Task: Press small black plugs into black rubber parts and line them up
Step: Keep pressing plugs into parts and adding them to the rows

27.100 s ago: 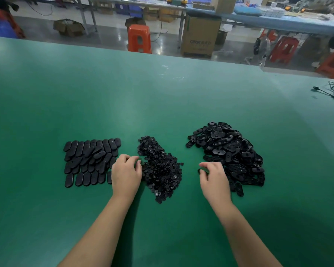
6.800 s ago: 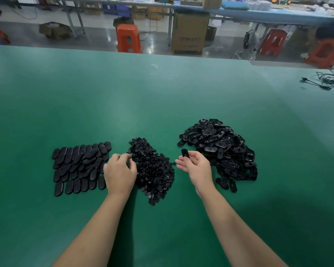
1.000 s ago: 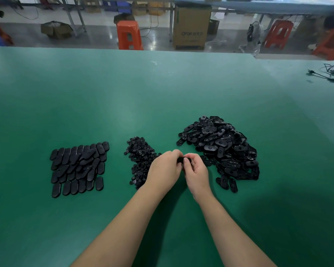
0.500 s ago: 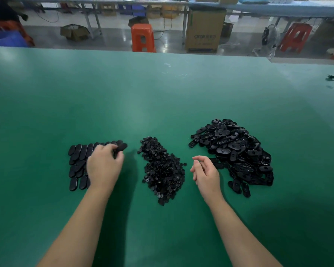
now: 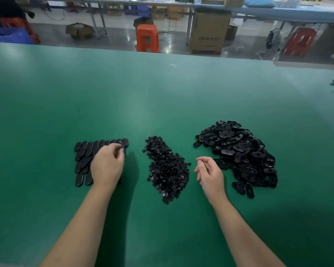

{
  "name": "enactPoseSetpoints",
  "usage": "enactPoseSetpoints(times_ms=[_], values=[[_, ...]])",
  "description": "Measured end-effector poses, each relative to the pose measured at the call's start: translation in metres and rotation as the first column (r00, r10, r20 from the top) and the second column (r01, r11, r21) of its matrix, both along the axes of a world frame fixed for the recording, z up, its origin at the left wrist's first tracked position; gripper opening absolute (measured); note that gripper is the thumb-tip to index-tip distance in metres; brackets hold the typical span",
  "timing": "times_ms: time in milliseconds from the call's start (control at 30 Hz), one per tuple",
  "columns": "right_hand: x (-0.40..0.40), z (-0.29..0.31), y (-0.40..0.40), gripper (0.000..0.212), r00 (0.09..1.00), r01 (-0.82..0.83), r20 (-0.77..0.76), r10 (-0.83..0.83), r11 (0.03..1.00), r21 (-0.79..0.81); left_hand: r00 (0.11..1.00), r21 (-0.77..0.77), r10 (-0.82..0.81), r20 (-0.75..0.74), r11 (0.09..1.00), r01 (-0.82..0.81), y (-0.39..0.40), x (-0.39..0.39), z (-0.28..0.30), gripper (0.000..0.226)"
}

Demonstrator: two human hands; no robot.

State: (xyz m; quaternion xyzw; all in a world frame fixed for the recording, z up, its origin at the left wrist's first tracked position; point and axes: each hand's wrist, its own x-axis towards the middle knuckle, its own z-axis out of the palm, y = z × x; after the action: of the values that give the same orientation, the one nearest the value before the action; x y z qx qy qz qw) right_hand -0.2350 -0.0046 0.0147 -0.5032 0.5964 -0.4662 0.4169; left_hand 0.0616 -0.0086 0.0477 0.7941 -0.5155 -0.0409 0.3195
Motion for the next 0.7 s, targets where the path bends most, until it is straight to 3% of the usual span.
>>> enactPoseSetpoints(times_ms=[133,267,433,700], values=[[0.000,0.000,0.000,0.013,1.000,0.001,-0.007,-0.001,1.000,0.002,0.984,0.039,-0.167,-0.064,0.985,0.170,-0.007,-0.038,-0.009,0.021],[0.001,0.000,0.000,0.013,1.000,0.003,-0.009,-0.002,1.000,0.005,0.988,0.134,-0.113,-0.101,0.983,0.127,-0.012,-0.063,-0.024,0.030],[0.000,-0.001,0.000,0.013,1.000,0.004,-0.013,-0.004,1.000,0.005,0.998,0.153,-0.061,-0.030,0.986,0.065,-0.016,-0.067,-0.034,0.034],[0.002,-0.002,0.001,0.014,0.999,0.003,-0.039,-0.003,1.000,0.003,0.996,0.062,-0.070,-0.050,0.995,0.073,-0.011,-0.063,-0.044,0.014]])
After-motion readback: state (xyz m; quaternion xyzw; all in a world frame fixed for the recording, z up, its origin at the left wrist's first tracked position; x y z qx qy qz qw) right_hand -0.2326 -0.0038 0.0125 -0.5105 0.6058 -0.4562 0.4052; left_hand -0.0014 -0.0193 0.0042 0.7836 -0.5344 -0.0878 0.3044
